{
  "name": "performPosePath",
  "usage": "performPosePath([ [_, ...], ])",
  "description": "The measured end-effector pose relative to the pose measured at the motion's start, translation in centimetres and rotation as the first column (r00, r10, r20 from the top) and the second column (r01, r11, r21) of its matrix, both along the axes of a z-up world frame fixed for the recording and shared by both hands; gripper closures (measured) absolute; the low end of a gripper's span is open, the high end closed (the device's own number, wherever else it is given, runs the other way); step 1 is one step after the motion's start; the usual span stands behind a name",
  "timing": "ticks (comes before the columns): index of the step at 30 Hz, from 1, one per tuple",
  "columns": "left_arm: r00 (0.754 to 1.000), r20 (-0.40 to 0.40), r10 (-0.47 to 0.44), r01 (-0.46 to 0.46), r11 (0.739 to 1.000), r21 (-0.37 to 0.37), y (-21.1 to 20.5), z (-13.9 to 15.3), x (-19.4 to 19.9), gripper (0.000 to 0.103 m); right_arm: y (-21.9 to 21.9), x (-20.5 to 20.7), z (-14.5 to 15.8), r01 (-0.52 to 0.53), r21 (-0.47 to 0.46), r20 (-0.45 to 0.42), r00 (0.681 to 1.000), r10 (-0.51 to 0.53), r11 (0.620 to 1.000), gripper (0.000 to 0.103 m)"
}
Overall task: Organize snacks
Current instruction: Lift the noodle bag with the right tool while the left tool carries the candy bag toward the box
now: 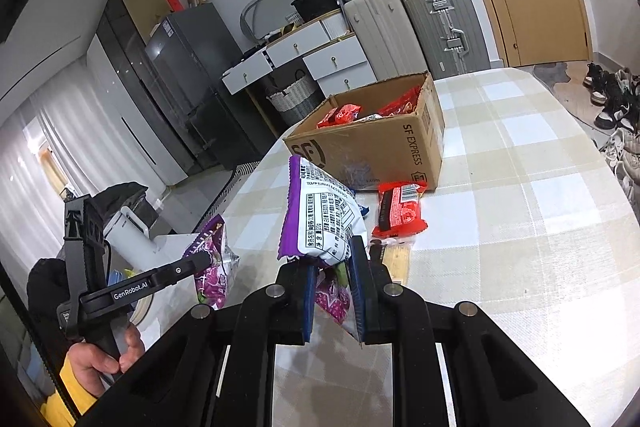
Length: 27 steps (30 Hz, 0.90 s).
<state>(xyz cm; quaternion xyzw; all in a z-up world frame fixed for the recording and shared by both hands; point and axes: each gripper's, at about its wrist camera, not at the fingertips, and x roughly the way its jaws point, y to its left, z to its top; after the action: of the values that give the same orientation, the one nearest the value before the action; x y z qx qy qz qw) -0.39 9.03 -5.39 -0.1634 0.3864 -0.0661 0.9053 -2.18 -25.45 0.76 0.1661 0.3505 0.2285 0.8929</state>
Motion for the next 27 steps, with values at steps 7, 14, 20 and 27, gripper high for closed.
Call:
performPosePath([
  [7,1.0,-0.012,-0.026,0.026,0.999,0.021,-1.0,1.4,0.9,0.074,-0.1,0.4,1.0,-0.002,0.04,0.02,1.0,0.001,0.999,0.088],
  [14,0.997,0.051,-0.051,0.049,0.998,0.031,-1.2,7.5,2.2,0.074,-0.5,2.2,5.6,-0.005,0.079,0.077,0.997,-0.001,0.997,0.088],
  [20,0.99,0.119,-0.072,0.063,0.995,0.071,-2.4,13.7,4.3,0.074,-0.4,4.4,10.9,-0.023,0.09,0.147,0.989,0.01,0.996,0.088],
  [27,0.982,0.159,-0.099,0.083,0.991,0.102,-4.5,18.7,7.2,0.074,-0.4,7.6,15.2,-0.012,0.091,0.165,0.986,-0.003,0.996,0.088],
])
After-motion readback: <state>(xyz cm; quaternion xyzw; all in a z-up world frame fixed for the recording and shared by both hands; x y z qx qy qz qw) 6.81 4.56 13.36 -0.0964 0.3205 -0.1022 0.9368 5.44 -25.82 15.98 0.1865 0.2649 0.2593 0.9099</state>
